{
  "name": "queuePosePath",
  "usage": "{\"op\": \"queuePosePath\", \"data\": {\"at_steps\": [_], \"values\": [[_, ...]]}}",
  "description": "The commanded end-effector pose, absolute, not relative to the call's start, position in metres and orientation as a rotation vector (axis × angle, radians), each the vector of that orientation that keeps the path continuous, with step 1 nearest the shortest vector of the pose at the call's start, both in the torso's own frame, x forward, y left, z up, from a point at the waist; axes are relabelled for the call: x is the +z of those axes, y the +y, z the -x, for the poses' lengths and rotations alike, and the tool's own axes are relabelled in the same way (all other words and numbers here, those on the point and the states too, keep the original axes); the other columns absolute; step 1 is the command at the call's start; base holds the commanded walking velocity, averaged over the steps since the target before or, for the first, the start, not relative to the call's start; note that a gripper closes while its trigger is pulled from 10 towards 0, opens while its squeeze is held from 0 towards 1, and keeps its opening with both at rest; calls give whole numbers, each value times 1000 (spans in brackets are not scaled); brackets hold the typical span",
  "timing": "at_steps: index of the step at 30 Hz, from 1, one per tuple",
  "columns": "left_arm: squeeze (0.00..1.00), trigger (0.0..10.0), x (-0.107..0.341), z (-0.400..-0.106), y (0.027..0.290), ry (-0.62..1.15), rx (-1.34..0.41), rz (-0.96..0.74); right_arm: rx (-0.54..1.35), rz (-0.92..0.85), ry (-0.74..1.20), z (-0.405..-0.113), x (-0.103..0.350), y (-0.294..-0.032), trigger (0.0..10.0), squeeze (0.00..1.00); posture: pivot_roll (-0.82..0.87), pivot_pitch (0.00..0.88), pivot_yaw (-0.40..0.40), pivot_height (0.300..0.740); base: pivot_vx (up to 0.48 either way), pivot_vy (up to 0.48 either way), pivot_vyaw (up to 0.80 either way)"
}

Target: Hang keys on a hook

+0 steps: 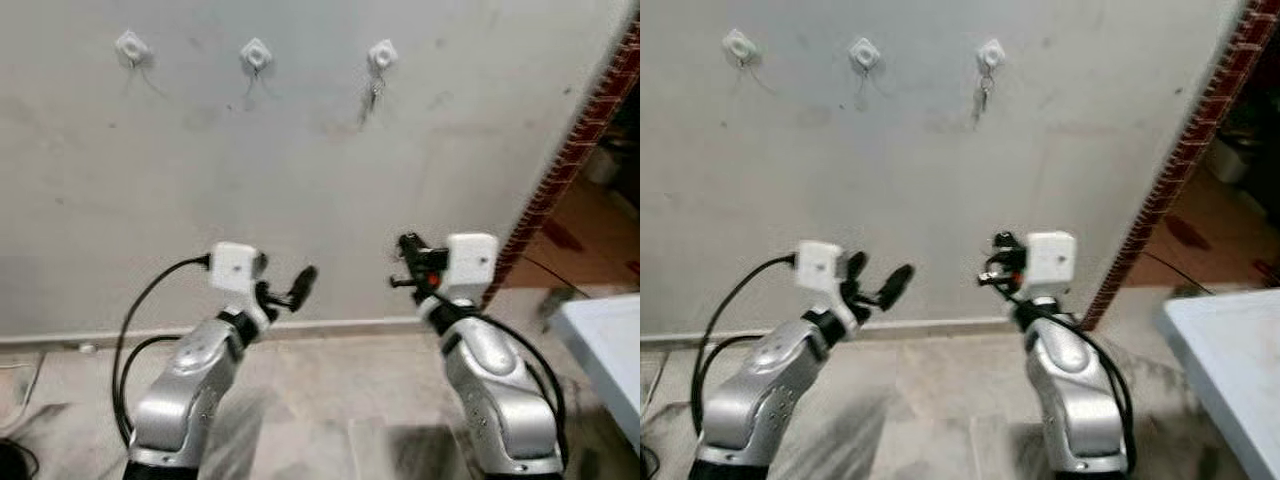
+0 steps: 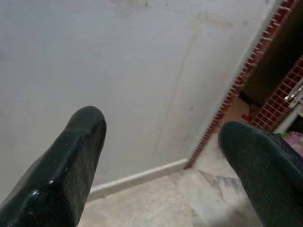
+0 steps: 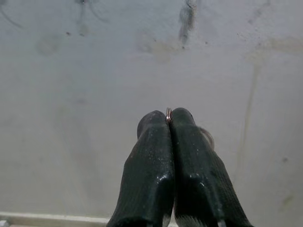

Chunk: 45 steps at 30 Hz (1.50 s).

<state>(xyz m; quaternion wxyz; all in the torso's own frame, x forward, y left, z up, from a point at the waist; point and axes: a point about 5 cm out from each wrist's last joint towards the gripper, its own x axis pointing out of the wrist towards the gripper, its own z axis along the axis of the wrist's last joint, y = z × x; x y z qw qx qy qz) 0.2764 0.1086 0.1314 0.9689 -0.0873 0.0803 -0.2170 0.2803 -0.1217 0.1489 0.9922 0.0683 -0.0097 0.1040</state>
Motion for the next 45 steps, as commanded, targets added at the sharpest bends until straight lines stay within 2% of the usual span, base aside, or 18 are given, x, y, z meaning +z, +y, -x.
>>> {"op": "queuePosePath", "data": {"at_steps": [1, 20, 23, 32, 37, 45], "values": [[0, 10000, 133, -277, 117, 155, -415, 158, 241, -151, -44, -281, 155, -112, 10000, 0, 142, 0, -41, 740, 311, 330, 0], [0, 10000, 132, -280, 119, 163, -390, 137, 248, -144, -52, -282, 156, -111, 10000, 0, 147, 0, -43, 740, 268, 275, 0], [0, 10000, 136, -279, 118, 115, -404, 49, 247, -141, -52, -281, 155, -110, 10000, 0, 149, 0, -44, 740, 0, 0, 0], [0, 10000, 134, -278, 127, 91, -340, -47, 237, -98, -104, -282, 161, -111, 10000, 0, 157, 0, -46, 740, 0, 0, 0], [0, 10000, 133, -279, 128, 81, -325, -84, 130, -8, -184, -283, 170, -125, 10000, 0, 158, 0, -45, 740, 0, 0, 0], [0, 10000, 134, -284, 124, 69, -355, -98, 34, 69, -196, -278, 170, -161, 10000, 0, 131, 0, -27, 740, 0, 0, 0]]}}
